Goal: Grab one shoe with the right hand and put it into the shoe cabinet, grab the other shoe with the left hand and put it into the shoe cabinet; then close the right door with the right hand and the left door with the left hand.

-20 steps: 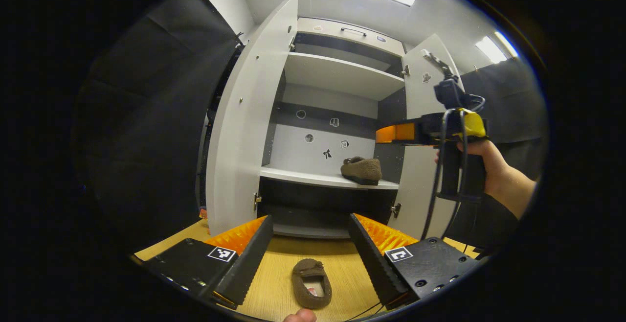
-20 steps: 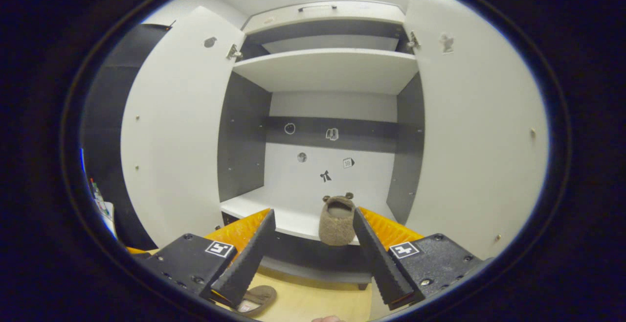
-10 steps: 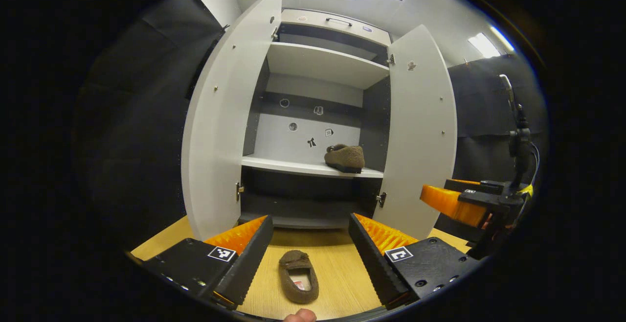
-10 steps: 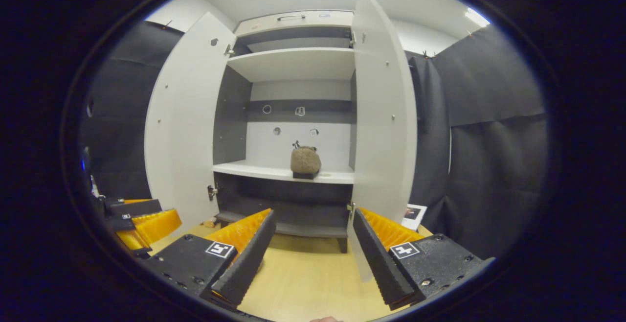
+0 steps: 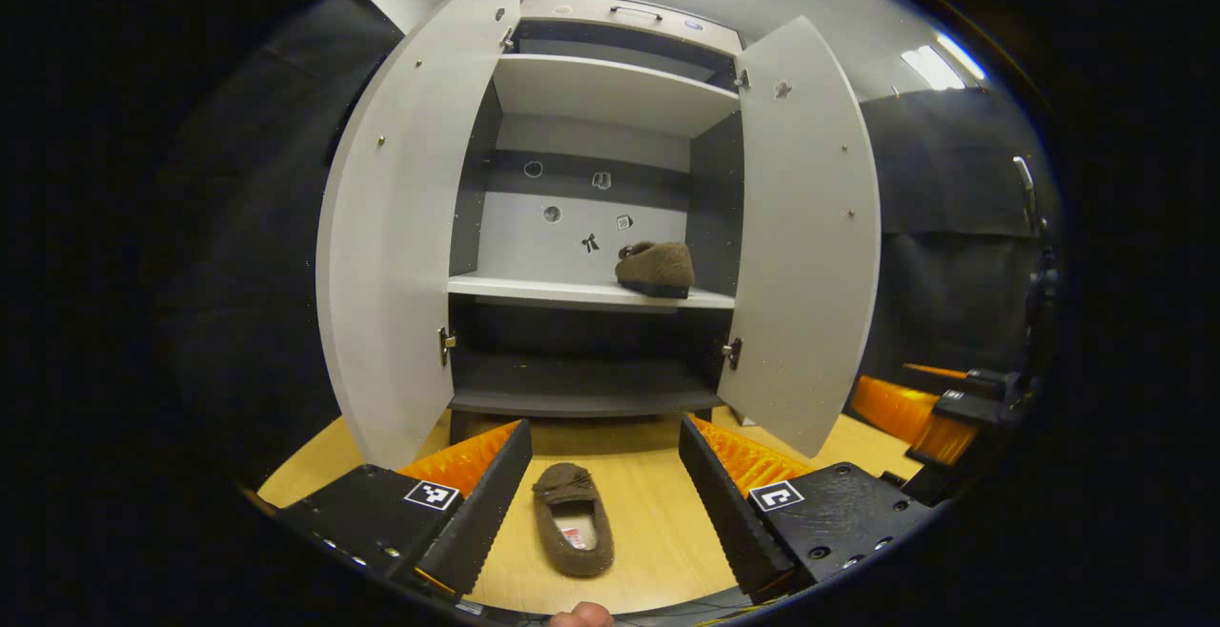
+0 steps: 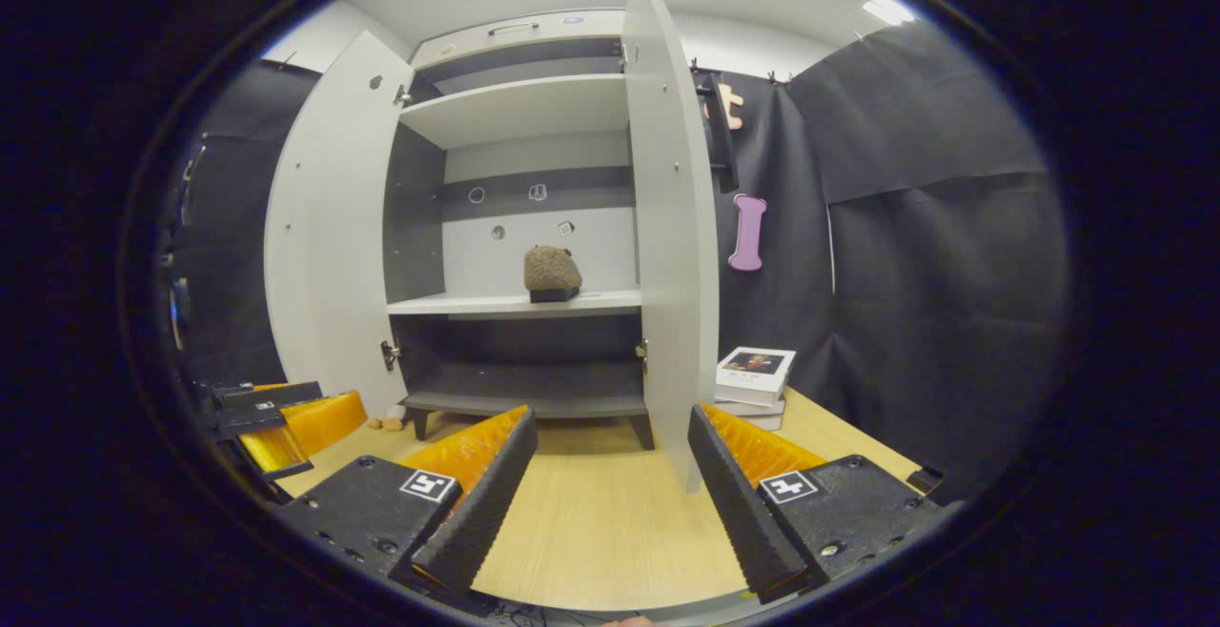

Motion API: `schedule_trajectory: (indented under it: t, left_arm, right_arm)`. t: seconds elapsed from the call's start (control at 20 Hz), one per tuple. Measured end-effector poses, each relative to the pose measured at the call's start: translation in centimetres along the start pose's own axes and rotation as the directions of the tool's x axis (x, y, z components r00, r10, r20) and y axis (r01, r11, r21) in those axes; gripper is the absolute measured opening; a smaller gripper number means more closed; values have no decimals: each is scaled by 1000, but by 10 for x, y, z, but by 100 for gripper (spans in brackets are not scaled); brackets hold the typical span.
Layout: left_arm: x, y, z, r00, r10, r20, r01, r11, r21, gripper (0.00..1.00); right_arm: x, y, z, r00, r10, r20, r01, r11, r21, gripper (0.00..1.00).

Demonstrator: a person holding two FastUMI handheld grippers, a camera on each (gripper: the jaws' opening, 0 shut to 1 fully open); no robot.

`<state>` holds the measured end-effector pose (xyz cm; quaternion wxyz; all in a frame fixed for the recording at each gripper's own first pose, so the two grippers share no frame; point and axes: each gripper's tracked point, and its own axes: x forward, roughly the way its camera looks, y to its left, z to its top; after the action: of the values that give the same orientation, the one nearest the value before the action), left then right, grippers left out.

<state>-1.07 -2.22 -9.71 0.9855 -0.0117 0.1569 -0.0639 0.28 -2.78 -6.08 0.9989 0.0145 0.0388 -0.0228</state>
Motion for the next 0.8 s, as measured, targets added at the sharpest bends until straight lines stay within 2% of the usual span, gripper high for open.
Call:
schedule_trajectory:
  t: [0.1,0.15,0.25,0.4,0.6,0.8]
  left_arm:
    - [16,7,-43,985,-34,-168,32,999,-14,95]
    - [24,12,-65,966,-37,-254,25,998,-50,95]
    - [34,22,-100,933,-38,-358,-4,993,-116,95]
    - [52,37,-149,900,16,-436,-66,993,-101,95]
    - [72,48,-184,858,15,-514,-106,983,-148,95]
    - [91,57,-198,842,29,-539,-135,978,-159,95]
  right_arm:
    - [-1,-9,2,1000,-9,2,9,1000,-1,100]
    - [-3,-14,3,1000,-15,1,15,1000,-3,100]
    - [-5,-19,3,1000,-25,-1,25,1000,-2,100]
    - [-10,-24,-1,999,-37,-18,38,999,25,100]
    - [-14,-30,-9,998,-52,-48,54,997,52,100]
    - [-16,-42,-8,995,-87,-53,90,995,50,100]
